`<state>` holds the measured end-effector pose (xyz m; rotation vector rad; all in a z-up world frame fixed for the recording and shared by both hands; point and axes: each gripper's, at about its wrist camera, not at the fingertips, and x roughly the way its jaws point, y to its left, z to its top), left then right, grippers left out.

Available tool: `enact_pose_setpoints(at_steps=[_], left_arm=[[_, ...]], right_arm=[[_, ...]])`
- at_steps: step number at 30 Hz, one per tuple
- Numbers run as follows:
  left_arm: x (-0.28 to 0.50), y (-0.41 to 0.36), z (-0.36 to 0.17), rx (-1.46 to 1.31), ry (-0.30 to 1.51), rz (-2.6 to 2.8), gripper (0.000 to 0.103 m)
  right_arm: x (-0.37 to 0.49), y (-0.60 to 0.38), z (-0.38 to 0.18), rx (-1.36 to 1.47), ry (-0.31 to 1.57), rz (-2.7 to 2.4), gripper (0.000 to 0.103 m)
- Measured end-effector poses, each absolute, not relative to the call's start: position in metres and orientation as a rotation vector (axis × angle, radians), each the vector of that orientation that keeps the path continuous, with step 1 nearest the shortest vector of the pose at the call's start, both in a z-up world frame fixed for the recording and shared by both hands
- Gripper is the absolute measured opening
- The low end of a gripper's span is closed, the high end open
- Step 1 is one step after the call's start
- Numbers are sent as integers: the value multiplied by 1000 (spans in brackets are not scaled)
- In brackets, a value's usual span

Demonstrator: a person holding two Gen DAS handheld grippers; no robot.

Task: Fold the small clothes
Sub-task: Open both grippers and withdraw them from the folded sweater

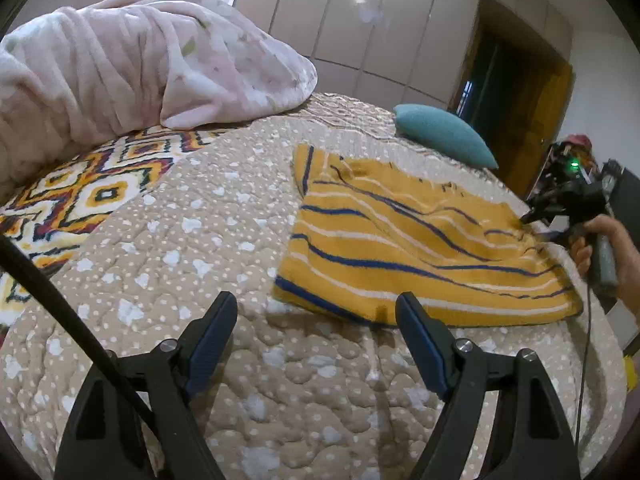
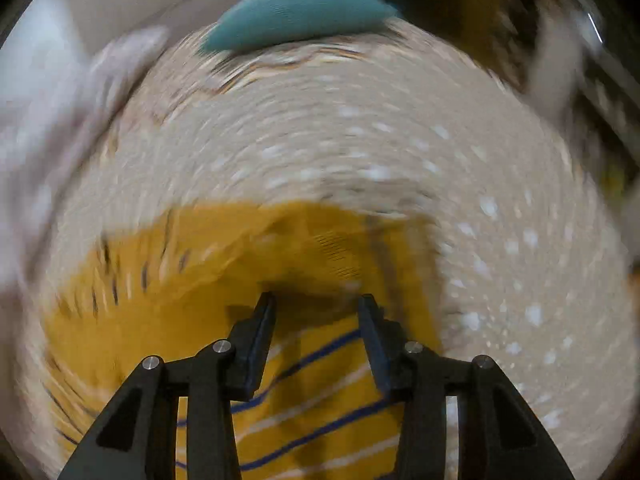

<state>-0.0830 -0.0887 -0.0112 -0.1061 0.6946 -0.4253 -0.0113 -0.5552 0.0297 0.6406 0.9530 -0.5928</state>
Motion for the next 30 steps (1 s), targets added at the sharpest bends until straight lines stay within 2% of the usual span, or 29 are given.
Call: enact_pose_setpoints(at_steps=[1,4,7,13,20,25,30], left_arm=[[-82,-92,-13,-96,702,-425,80],[-79,-97,-17,-77,721,-417,80],[-76,-99,-20,-70,739,-412,81],[-72,-101,-26,-68,763,-399,84],[-74,-111,-31,4,753,-362,87],[-77,-115,-33,48,735,-330,87],[-75,-124,-35,121,755,-283,89]], right_arm=[[-20,-566,30,688,926,-624,67],[-45,-592,36,814,842,-656,67],[-69,-603,45,816,829,-648,67],[-134,-593,77,562,931,-565,67],[-256,-584,104,294,1004,-698,67],[-306,-543,99,272,899,-624,67],[-304,-498,66,279,810,-510,67]])
